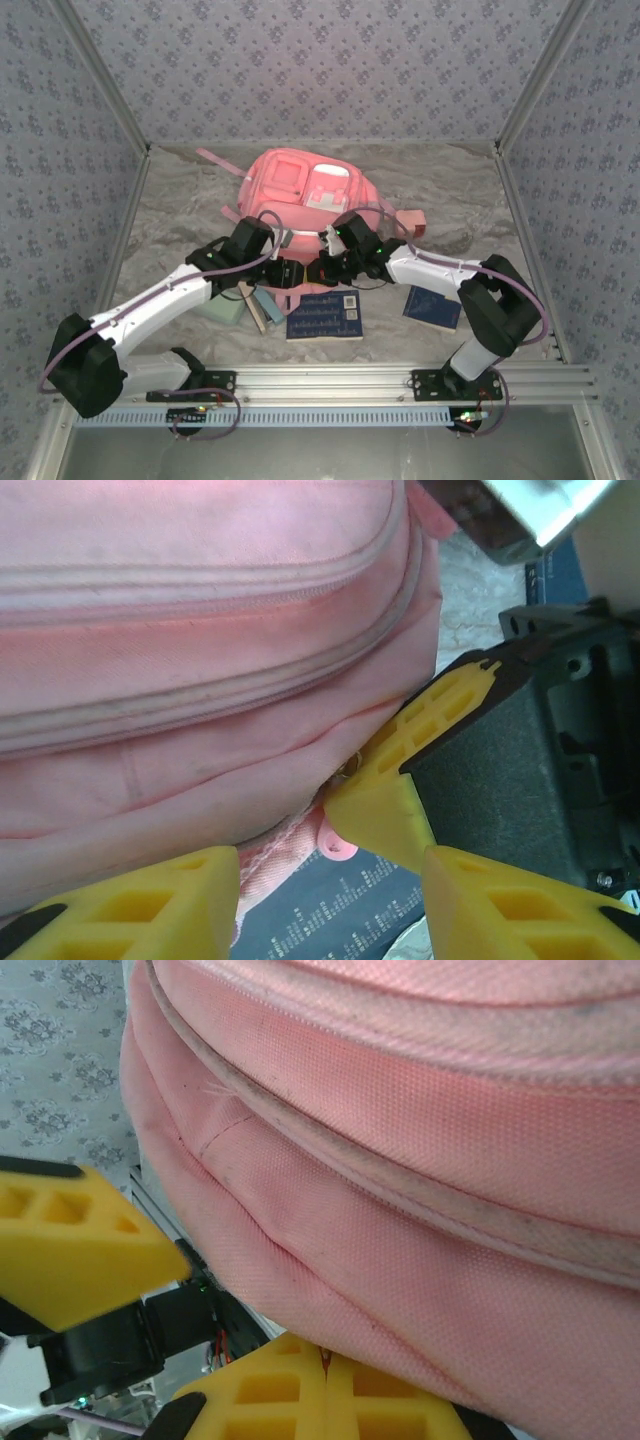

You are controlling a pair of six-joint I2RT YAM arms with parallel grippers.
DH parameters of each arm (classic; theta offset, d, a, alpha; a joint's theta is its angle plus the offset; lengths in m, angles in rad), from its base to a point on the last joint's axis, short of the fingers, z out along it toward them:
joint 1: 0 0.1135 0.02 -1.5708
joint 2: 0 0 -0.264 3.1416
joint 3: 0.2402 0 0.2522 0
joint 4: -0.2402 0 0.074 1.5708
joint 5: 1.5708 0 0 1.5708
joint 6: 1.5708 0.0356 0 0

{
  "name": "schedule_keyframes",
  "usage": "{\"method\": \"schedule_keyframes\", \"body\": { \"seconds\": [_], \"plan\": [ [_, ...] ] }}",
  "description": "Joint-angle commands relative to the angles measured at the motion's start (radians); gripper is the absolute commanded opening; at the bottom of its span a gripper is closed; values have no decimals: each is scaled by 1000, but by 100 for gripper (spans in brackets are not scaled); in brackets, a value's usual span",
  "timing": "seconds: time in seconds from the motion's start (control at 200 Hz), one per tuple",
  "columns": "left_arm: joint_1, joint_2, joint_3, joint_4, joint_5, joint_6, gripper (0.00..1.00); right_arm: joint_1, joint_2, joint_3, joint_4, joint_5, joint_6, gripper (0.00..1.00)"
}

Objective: Pack books, pencil case, and school supplies into a backpack

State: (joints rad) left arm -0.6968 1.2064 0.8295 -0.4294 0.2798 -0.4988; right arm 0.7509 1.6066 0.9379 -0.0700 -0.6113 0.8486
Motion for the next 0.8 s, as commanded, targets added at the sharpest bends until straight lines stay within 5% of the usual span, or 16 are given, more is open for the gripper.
{"method": "schedule_keyframes", "body": {
  "seconds": [0.0, 0.185, 0.425, 0.615, 0.794],
  "plan": [
    [-6, -6, -27, 46, -11, 13, 49, -1, 22, 49, 23, -24, 19, 5],
    [-6, -44, -39, 24, -42, -14, 51, 2, 2, 39, -29, -14, -19, 28],
    [-19, -73, -40, -38, -74, -51, 49, -36, -98, -2, -44, -10, -17, 36],
    [-83, -49, 12, -129, -162, -64, 48, -69, -181, 74, -387, 180, -238, 38],
    [-106, -81, 21, -164, -222, -94, 48, -142, -195, 113, -558, 434, -228, 56]
  ]
}}
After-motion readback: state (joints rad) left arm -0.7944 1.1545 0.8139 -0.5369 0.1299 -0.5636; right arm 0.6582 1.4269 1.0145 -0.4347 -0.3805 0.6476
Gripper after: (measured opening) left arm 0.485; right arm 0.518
